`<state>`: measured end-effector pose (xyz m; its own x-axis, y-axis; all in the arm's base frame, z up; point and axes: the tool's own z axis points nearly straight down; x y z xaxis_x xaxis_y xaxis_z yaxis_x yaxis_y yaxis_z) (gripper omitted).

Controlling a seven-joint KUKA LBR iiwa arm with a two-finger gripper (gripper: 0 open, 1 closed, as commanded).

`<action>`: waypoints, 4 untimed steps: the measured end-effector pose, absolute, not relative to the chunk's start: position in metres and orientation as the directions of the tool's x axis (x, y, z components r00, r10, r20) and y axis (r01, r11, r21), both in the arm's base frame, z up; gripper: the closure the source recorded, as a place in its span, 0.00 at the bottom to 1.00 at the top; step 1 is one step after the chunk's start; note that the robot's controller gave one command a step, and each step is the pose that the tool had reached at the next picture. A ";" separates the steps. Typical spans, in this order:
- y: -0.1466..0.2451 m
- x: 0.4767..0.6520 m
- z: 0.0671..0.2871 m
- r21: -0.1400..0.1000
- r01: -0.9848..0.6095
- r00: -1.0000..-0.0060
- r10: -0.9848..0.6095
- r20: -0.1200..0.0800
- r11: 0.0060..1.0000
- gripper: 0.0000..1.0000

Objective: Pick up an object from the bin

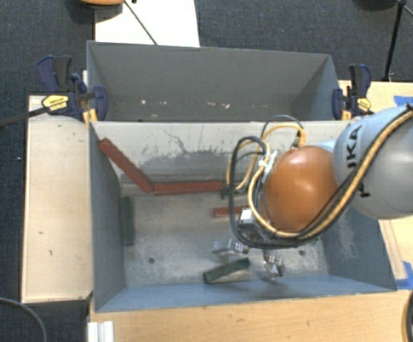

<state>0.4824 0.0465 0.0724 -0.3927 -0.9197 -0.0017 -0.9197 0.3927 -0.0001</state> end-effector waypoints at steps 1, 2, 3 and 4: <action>0.048 0.484 0.056 -0.006 -0.916 -0.401 -0.916 -0.004 0.401 0.00; 0.105 0.480 0.075 -0.001 -0.992 -0.127 -0.992 -0.003 0.127 1.00; 0.105 0.480 0.075 -0.001 -0.992 -0.129 -0.992 -0.003 0.129 1.00; 0.082 0.532 0.251 -0.007 -0.990 -0.144 -0.990 -0.003 0.144 1.00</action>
Offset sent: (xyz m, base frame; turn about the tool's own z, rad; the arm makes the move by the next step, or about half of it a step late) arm -0.0032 0.0580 0.0020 -0.2800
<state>0.5316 0.0823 0.2507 -0.1436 -0.9896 -0.0031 -0.9896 0.1436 -0.0073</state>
